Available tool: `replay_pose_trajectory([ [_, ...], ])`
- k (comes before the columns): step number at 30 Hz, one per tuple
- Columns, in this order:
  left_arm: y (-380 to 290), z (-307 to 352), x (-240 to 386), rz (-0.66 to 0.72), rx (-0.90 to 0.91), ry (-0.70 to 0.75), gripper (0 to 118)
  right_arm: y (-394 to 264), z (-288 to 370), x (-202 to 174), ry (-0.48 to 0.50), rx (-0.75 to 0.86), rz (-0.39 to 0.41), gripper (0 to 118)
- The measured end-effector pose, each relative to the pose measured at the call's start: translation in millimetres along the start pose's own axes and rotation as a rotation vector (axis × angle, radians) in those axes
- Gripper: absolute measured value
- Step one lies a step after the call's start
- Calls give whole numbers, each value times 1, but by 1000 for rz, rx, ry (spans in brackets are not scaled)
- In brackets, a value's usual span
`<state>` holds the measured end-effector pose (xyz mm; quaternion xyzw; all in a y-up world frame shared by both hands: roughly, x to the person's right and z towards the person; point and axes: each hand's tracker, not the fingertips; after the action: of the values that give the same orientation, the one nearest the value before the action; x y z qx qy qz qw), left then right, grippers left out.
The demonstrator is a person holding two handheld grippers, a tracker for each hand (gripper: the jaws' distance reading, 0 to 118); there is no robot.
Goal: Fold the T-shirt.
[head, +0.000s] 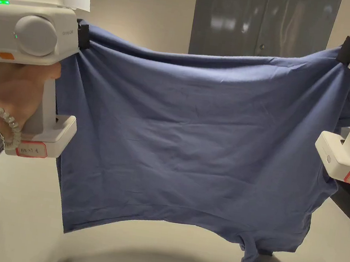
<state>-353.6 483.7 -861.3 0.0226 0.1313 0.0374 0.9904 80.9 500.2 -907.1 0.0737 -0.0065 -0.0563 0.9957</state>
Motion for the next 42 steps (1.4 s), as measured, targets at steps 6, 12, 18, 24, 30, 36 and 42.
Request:
replay_pose_trajectory([
  [6, -28, 14, -3, 14, -51, -10, 5, -28, 17, 9, 1, -54, 22, 10],
  [12, -51, 41, -13, -6, -90, -24, 5, -40, 47, 21, -1, -100, 53, 10],
  [18, -74, 95, -29, -12, -172, -28, 5, -59, 114, 35, 22, -147, 40, 10],
  [24, -102, 160, -49, 0, -272, -57, 5, -85, 190, 57, 43, -235, 33, 10],
  [30, -137, 236, -62, -3, -371, -76, 5, -123, 272, 69, 53, -326, 34, 10],
  [36, -192, 303, -84, 16, -519, -85, 5, -164, 356, 82, 58, -448, 68, 10],
  [42, -256, 361, -96, -11, -691, -53, 5, -208, 417, 84, 72, -619, 126, 10],
])
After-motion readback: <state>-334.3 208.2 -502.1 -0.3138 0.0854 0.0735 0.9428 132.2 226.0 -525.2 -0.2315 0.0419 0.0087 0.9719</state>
